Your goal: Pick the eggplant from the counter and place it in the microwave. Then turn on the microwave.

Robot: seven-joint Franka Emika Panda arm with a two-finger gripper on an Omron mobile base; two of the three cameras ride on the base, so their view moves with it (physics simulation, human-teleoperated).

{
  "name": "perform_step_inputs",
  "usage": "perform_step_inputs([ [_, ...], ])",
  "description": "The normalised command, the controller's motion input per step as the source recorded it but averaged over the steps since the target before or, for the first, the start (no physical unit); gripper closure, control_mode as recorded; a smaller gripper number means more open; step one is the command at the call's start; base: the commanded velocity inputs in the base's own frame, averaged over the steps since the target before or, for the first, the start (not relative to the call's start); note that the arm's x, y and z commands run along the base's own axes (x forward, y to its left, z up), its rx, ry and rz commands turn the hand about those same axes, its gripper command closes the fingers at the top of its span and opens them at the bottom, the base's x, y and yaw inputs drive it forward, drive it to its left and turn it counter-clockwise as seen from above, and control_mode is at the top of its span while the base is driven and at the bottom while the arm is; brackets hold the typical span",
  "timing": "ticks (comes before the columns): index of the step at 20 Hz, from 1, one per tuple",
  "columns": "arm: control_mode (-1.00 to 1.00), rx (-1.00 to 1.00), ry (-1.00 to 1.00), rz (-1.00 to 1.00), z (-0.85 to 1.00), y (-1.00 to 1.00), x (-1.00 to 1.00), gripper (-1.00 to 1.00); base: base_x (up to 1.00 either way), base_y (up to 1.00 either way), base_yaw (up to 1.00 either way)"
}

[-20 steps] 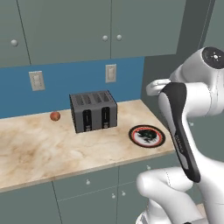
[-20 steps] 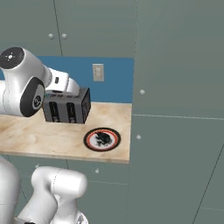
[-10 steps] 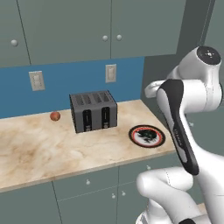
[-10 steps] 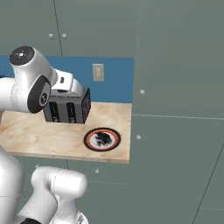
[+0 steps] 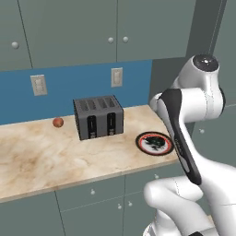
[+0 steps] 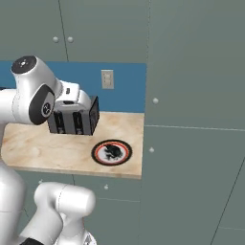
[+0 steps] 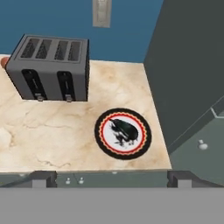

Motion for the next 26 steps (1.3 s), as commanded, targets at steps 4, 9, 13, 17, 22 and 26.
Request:
perform_step_inputs([
  [4, -1.0, -0.04, 0.1, 0.01, -0.23, -0.07, 0.03, -1.0, 0.0, 0.0, 0.0],
  [9, -1.0, -0.02, 0.13, 0.03, -0.27, -0.11, 0.02, -1.0, 0.0, 0.0, 0.0],
  [13, -1.0, -0.03, 0.14, 0.04, -0.27, -0.12, 0.06, -1.0, 0.0, 0.0, 0.0],
  [17, -1.0, -0.04, 0.12, 0.03, -0.24, -0.09, 0.05, -1.0, 0.0, 0.0, 0.0],
  [22, -1.0, -0.02, 0.04, 0.03, -0.29, -0.09, 0.07, -1.0, 0.0, 0.0, 0.0],
  [26, -1.0, 0.0, 0.0, 0.06, -0.29, -0.11, 0.08, -1.0, 0.0, 0.0, 0.0],
])
